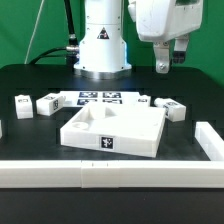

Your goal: Assemble one leg

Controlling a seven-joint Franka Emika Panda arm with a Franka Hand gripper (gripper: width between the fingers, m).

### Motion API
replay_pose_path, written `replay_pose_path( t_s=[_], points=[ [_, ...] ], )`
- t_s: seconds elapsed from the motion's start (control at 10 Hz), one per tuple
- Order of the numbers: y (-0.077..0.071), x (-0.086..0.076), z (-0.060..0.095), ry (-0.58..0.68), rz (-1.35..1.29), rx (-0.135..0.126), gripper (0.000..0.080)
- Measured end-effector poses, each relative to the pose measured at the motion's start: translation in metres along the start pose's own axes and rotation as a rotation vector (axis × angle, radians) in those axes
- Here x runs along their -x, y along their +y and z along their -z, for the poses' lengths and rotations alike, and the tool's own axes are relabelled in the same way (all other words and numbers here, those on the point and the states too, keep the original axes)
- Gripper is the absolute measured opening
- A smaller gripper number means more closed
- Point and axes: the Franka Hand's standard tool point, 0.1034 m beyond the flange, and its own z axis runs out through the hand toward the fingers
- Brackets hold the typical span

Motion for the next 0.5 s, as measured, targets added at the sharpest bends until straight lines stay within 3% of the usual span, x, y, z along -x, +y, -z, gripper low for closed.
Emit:
replay_pose_path(
  t_s=[0.4,0.5],
  points=[
    [-0.0002,0.0011,-0.0009,0.000,0.004,0.001,0.0649],
    [-0.0014,0.0073,-0.0074,0.017,0.061,0.022,0.0649]
  ],
)
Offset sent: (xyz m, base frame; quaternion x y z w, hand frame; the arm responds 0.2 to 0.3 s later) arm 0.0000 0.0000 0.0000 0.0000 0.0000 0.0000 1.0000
